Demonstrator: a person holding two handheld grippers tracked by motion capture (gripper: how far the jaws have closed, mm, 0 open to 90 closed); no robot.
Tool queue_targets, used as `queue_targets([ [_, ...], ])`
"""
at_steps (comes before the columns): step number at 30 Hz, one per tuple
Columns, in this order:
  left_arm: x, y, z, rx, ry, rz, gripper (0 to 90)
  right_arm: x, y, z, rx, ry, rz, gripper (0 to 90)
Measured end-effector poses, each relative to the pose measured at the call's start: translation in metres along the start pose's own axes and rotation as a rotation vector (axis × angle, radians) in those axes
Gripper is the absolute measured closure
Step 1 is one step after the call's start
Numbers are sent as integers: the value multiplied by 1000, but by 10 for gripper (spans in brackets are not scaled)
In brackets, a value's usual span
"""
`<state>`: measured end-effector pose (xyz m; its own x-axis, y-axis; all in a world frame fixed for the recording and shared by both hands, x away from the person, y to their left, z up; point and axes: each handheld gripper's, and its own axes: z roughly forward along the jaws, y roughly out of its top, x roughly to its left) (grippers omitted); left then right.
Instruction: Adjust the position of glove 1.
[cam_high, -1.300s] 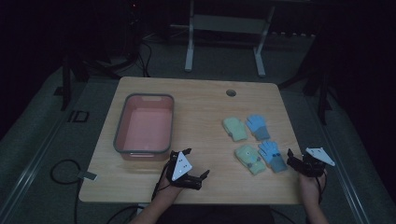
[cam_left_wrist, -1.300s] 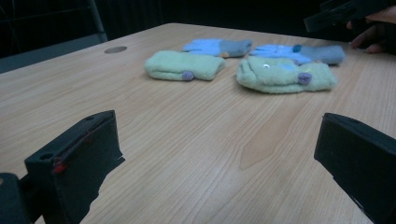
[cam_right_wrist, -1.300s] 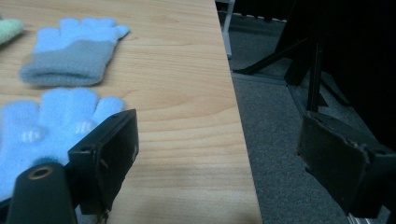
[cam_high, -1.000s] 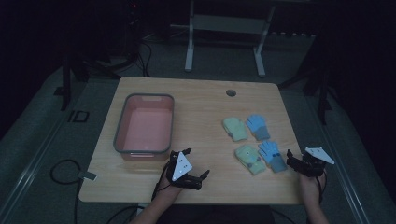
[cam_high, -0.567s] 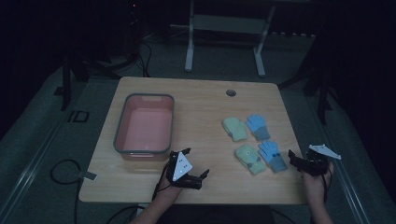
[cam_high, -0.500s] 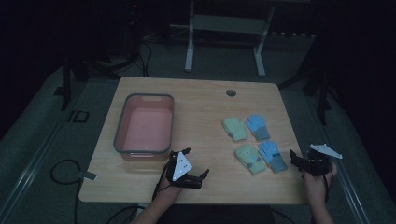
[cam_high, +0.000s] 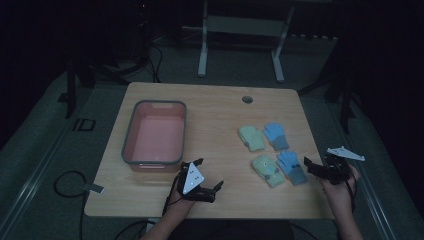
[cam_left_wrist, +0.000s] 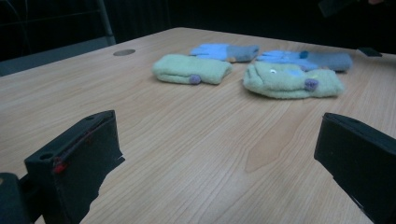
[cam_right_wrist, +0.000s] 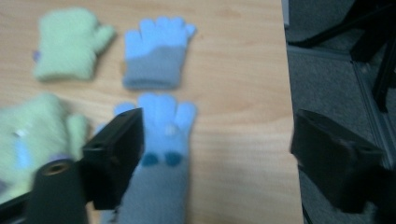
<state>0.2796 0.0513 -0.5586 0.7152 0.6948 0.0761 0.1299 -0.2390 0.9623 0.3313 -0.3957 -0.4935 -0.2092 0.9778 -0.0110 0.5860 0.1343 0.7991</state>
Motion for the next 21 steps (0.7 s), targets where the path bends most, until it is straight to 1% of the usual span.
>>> queue_targets([
  [3, 0, 0, 0, -4, -2, -2, 0, 1, 10, -3, -10, 6, -8, 197],
  [5, 0, 0, -1, -8, -3, -5, 1, 1, 16, -4, -5, 16, -10, 197],
  [8, 1, -1, -1, -13, -4, -10, 0, 4, 25, -4, -11, 22, -26, 205],
  [10, 1, -1, -1, -12, -6, -10, 0, 5, 27, -4, -12, 23, -33, 203],
  [12, 2, -1, -1, -10, -6, -15, 0, 7, 34, -2, -6, 36, -34, 203],
  [17, 1, -1, -1, -8, -8, -12, 0, 11, 46, 2, -4, 37, -57, 200],
  [19, 1, 0, -1, -8, -8, -12, 1, 12, 51, 5, -2, 46, -60, 201],
  [21, 1, 0, -1, -9, -9, -11, 0, 14, 56, 8, -2, 67, -61, 200],
])
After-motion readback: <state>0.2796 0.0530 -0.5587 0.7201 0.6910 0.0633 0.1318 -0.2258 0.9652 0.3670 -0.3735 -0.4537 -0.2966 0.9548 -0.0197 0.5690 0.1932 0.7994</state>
